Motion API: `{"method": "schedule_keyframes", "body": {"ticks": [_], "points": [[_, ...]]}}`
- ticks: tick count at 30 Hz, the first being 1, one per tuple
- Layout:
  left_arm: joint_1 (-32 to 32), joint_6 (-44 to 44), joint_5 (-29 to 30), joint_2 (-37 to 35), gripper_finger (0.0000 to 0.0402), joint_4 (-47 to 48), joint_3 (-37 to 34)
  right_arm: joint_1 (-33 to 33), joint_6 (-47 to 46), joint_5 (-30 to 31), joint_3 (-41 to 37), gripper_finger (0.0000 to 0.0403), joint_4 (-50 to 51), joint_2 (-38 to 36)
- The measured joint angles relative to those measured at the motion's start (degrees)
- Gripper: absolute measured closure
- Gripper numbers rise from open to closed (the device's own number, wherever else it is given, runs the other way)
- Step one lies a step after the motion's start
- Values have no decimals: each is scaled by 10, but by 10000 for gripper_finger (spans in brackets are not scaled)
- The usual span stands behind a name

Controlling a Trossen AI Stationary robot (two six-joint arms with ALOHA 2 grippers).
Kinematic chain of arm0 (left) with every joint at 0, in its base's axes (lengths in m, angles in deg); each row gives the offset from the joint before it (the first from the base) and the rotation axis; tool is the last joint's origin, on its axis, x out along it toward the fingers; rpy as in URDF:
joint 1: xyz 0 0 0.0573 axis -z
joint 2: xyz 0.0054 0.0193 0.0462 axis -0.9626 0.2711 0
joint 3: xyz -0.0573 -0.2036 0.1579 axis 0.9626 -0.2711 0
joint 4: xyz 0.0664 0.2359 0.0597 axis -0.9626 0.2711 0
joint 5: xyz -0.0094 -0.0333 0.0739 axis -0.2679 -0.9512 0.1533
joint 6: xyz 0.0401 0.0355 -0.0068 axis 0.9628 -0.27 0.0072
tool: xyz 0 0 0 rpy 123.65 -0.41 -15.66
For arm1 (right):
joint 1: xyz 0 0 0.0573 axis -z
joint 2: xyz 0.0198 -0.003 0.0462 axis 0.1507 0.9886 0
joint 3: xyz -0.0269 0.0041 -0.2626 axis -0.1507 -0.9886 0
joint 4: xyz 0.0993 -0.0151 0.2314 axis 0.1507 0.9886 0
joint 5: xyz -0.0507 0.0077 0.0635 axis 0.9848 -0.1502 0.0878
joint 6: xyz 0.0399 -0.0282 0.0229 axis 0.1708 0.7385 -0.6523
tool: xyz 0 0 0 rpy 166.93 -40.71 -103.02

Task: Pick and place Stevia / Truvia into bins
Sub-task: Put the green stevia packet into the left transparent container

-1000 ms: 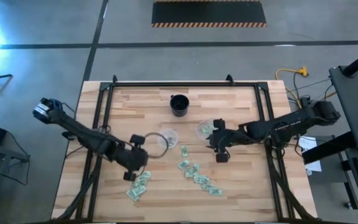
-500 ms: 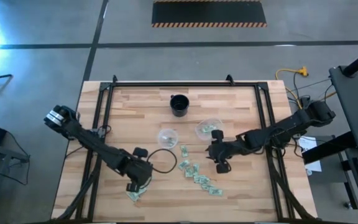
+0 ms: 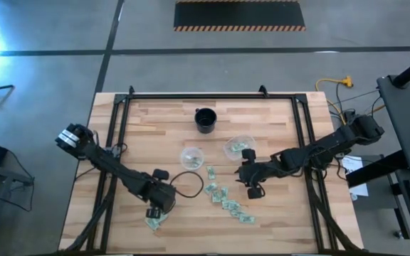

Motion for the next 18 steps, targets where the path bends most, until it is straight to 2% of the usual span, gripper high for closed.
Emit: {"method": "schedule_keyframes", "body": {"ticks": [18], "points": [[-3, -9, -44, 0, 295, -38, -23, 0, -2, 6, 0, 271, -2, 0]]}}
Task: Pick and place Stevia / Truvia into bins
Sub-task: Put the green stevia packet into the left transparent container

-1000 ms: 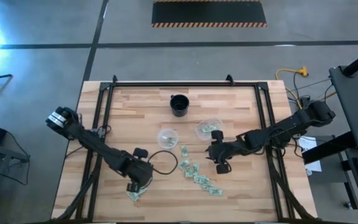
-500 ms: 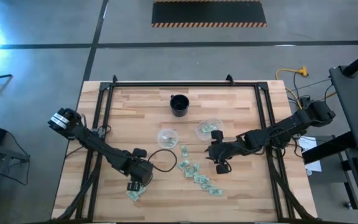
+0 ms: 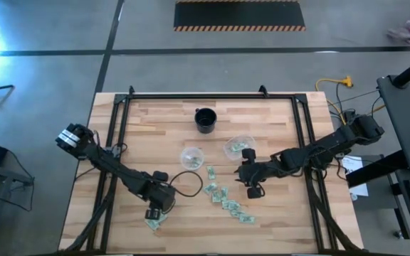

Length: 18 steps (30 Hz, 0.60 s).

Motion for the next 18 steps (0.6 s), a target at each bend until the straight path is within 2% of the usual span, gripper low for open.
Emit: {"method": "schedule_keyframes", "body": {"ticks": [5, 14, 18], "points": [[-1, -4, 2, 0, 313, -2, -8, 0, -1, 0, 0, 271, 0, 0], [-3, -5, 8, -3, 393, 0, -13, 0, 4, 0, 0, 271, 0, 0], [-3, -2, 16, -4, 398, 7, -12, 0, 7, 4, 0, 271, 1, 0]]}}
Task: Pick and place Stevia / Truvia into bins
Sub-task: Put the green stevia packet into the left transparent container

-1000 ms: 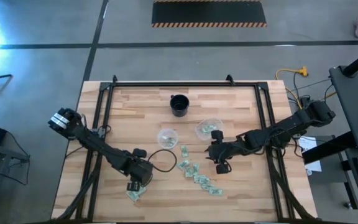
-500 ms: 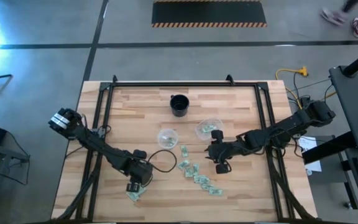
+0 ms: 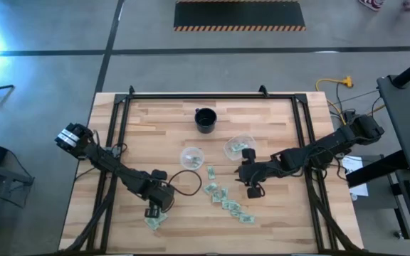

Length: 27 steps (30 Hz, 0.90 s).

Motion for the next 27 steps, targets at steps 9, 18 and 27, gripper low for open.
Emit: {"method": "schedule_keyframes", "body": {"ticks": [9, 18, 27], "points": [[-9, 13, 21, -21, 398, 24, 2, 0, 10, 11, 0, 271, 0, 0], [-34, 69, 142, -111, 398, 40, 18, 1, 13, 11, 0, 271, 1, 0], [-104, 201, 293, -149, 398, -30, 23, 1, 12, 11, 0, 271, 1, 0]]}}
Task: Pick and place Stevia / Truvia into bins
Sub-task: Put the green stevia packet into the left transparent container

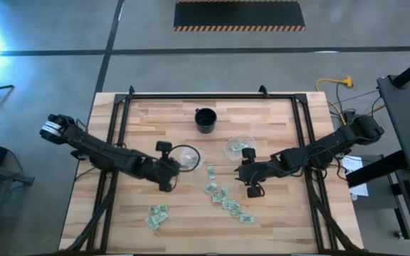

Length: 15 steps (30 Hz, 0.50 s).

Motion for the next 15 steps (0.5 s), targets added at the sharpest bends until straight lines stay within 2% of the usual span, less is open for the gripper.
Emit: {"method": "schedule_keyframes", "body": {"ticks": [8, 15], "points": [[-81, 121, -9, 35, 398, -112, 0, 0, -15, 0, 0, 271, 0, 0], [-130, 142, -56, 86, 398, -122, 0, 0, -17, 0, 0, 271, -1, 0]]}}
